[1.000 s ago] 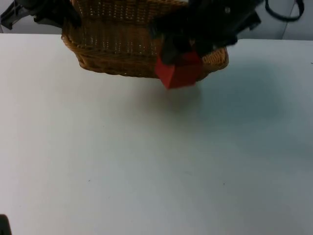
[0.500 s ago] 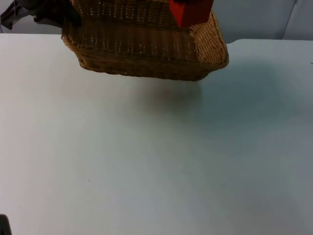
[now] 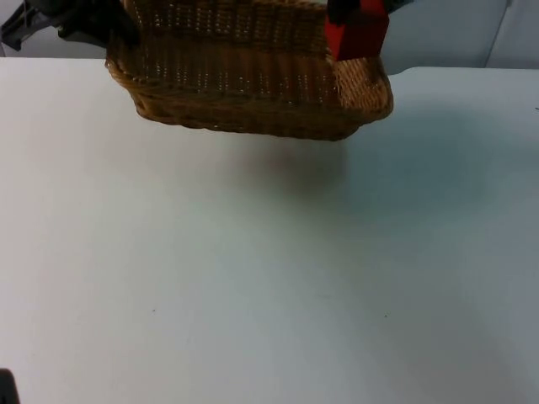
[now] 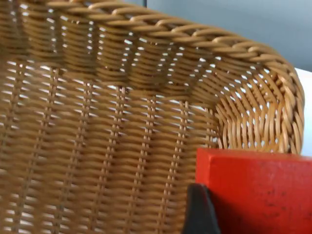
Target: Pick up the basket with the left hand and place the cube into the basket with the right hand.
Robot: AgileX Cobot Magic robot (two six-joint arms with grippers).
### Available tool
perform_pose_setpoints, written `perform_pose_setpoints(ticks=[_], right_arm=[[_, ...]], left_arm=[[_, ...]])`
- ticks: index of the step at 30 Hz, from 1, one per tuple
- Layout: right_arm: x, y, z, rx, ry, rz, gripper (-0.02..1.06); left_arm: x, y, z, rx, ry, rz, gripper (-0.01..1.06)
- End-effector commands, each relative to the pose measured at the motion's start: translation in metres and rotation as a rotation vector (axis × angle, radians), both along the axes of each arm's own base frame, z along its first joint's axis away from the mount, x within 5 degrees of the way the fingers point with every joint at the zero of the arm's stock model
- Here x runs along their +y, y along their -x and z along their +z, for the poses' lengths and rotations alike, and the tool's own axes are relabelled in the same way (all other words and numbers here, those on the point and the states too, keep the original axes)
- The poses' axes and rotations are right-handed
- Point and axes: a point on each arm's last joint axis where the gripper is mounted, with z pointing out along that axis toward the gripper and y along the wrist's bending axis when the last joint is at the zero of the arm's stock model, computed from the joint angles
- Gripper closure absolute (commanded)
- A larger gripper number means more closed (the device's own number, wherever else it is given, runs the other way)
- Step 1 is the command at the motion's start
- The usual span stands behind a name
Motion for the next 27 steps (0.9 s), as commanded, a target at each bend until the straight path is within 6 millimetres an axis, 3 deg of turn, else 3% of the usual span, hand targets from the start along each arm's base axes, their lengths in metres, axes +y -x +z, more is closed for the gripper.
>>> perform_pose_setpoints(ticks=[1, 7, 9, 10, 13, 14, 17, 24, 26, 27], right_arm=[[0.003, -0.003, 0.002, -0.027, -0.019, 0.01, 0.52], [0.005, -0.001, 0.001, -0.011, -0.026, 0.044, 0.49], [0.006, -0.001, 0.001, -0.007, -0.026, 0.055, 0.39], [0.006, -0.001, 0.001, -0.007, -0.026, 0.055, 0.39], [0.009, 0.002, -0.001, 0.016, -0.014, 0.083, 0.14], [0.009, 0.002, -0.001, 0.016, -0.014, 0.083, 0.14], [0.011, 0.004, -0.002, 0.037, -0.035, 0.083, -0.01], [0.008, 0.009, 0.002, 0.071, -0.008, 0.09, 0.0], [0.001, 0.011, 0.012, 0.066, 0.017, 0.081, 0.09], [-0.004, 0.013, 0.019, 0.065, 0.037, 0.072, 0.21]], left_arm=[[-0.004, -0.001, 0.013, -0.033, 0.038, 0.02, 1.05], [-0.004, -0.001, 0.013, -0.033, 0.038, 0.02, 1.05], [-0.004, -0.001, 0.013, -0.033, 0.038, 0.02, 1.05], [-0.004, -0.001, 0.013, -0.033, 0.038, 0.02, 1.05], [-0.004, -0.001, 0.013, -0.033, 0.038, 0.02, 1.05], [-0.004, -0.001, 0.013, -0.033, 0.038, 0.02, 1.05], [-0.004, -0.001, 0.013, -0.033, 0.038, 0.02, 1.05], [-0.004, -0.001, 0.013, -0.033, 0.038, 0.02, 1.05], [-0.004, -0.001, 0.013, -0.033, 0.038, 0.02, 1.05], [-0.004, -0.001, 0.013, -0.033, 0.038, 0.02, 1.05]])
